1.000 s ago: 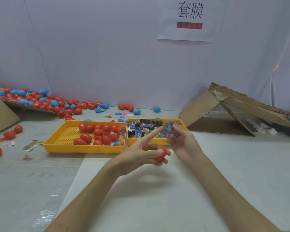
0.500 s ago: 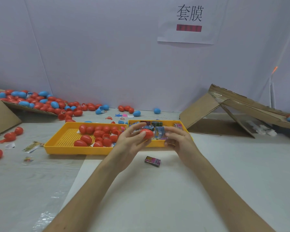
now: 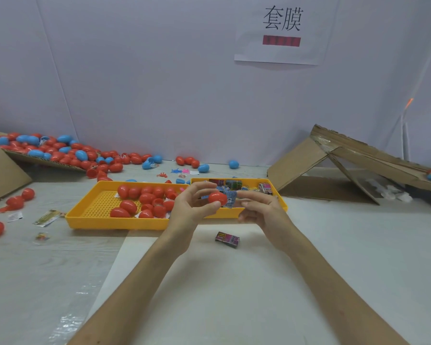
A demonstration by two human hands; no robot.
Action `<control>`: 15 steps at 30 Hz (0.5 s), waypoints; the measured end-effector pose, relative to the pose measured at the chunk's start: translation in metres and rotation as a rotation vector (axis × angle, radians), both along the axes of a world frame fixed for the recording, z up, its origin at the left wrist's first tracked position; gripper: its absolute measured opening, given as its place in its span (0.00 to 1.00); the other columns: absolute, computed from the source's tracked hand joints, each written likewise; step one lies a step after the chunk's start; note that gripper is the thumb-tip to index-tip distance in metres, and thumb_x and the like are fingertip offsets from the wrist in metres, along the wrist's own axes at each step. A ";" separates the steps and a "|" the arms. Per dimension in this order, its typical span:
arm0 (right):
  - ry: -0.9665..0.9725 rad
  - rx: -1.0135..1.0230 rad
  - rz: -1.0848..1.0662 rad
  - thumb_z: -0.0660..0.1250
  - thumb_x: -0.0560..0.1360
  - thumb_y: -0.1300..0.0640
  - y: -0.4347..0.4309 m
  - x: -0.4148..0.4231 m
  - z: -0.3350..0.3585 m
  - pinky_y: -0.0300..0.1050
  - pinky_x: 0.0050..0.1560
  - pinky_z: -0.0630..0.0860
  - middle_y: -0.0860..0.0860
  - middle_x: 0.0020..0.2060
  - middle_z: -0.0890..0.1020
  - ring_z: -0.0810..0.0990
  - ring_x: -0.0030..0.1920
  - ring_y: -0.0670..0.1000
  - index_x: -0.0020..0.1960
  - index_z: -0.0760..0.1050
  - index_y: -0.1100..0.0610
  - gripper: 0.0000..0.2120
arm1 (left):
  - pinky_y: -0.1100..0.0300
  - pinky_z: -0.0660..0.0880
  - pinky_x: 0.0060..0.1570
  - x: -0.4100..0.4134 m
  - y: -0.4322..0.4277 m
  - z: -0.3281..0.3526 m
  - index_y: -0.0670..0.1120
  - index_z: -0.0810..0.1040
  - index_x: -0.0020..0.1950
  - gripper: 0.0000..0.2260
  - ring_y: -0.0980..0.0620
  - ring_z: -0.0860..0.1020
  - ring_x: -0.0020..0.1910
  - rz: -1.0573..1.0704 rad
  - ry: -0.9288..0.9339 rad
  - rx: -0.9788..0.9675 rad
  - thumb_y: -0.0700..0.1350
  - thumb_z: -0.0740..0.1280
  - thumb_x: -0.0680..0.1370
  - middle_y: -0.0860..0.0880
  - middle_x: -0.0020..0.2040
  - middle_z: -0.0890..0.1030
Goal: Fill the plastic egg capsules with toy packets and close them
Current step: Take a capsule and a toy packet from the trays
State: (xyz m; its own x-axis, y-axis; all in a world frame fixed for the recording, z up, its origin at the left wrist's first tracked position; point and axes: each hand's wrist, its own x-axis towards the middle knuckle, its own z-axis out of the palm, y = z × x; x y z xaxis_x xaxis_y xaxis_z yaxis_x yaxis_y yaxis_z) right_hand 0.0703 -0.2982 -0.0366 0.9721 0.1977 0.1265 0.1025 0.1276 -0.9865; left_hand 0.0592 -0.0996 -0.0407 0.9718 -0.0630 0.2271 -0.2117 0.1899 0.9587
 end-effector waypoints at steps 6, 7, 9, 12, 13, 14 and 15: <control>-0.084 -0.093 -0.056 0.66 0.79 0.66 0.004 -0.003 -0.002 0.45 0.43 0.82 0.54 0.43 0.87 0.84 0.33 0.53 0.52 0.83 0.56 0.09 | 0.59 0.81 0.50 0.000 -0.001 -0.002 0.55 0.82 0.52 0.19 0.57 0.83 0.52 0.052 -0.085 0.118 0.32 0.76 0.72 0.57 0.51 0.85; -0.113 -0.116 -0.076 0.68 0.79 0.65 0.005 -0.003 -0.002 0.45 0.42 0.82 0.54 0.41 0.87 0.84 0.33 0.53 0.52 0.83 0.56 0.07 | 0.60 0.81 0.50 0.000 -0.002 -0.003 0.54 0.82 0.53 0.19 0.57 0.83 0.53 0.060 -0.102 0.148 0.32 0.76 0.71 0.57 0.51 0.85; -0.157 -0.137 -0.111 0.71 0.77 0.65 0.007 -0.004 -0.004 0.43 0.41 0.82 0.54 0.39 0.87 0.85 0.34 0.53 0.51 0.83 0.58 0.05 | 0.61 0.80 0.51 -0.002 -0.004 -0.003 0.52 0.82 0.53 0.18 0.58 0.82 0.54 0.076 -0.141 0.221 0.32 0.76 0.71 0.58 0.51 0.84; -0.209 -0.159 -0.139 0.74 0.74 0.66 0.007 -0.005 -0.003 0.40 0.40 0.80 0.53 0.38 0.87 0.86 0.37 0.51 0.46 0.84 0.58 0.04 | 0.63 0.80 0.49 -0.003 -0.006 -0.005 0.51 0.82 0.53 0.17 0.60 0.81 0.54 0.084 -0.192 0.287 0.32 0.77 0.71 0.57 0.51 0.84; -0.224 -0.166 -0.143 0.74 0.74 0.66 0.007 -0.005 -0.003 0.40 0.40 0.80 0.53 0.37 0.86 0.85 0.36 0.51 0.44 0.84 0.57 0.05 | 0.64 0.80 0.49 -0.003 -0.007 -0.005 0.50 0.82 0.53 0.17 0.59 0.81 0.54 0.087 -0.197 0.295 0.32 0.77 0.71 0.56 0.51 0.84; -0.238 -0.177 -0.148 0.75 0.73 0.65 0.007 -0.005 -0.002 0.40 0.39 0.79 0.52 0.37 0.86 0.84 0.36 0.50 0.42 0.84 0.55 0.06 | 0.63 0.80 0.49 -0.002 -0.007 -0.005 0.50 0.82 0.53 0.17 0.59 0.81 0.54 0.091 -0.199 0.303 0.32 0.77 0.71 0.56 0.51 0.84; -0.250 -0.189 -0.155 0.76 0.72 0.64 0.007 -0.005 -0.002 0.41 0.40 0.79 0.50 0.36 0.85 0.83 0.35 0.50 0.40 0.84 0.53 0.07 | 0.63 0.80 0.49 -0.002 -0.007 -0.006 0.51 0.82 0.53 0.17 0.60 0.81 0.54 0.096 -0.202 0.311 0.33 0.78 0.71 0.56 0.51 0.84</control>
State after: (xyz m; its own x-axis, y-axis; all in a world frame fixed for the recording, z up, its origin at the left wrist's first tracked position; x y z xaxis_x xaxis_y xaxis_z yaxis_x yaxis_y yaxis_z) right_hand 0.0655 -0.2912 -0.0383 0.9359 0.0925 0.3398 0.3478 -0.0908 -0.9332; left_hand 0.0571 -0.1063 -0.0462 0.9144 -0.0700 0.3988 -0.4048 -0.1334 0.9046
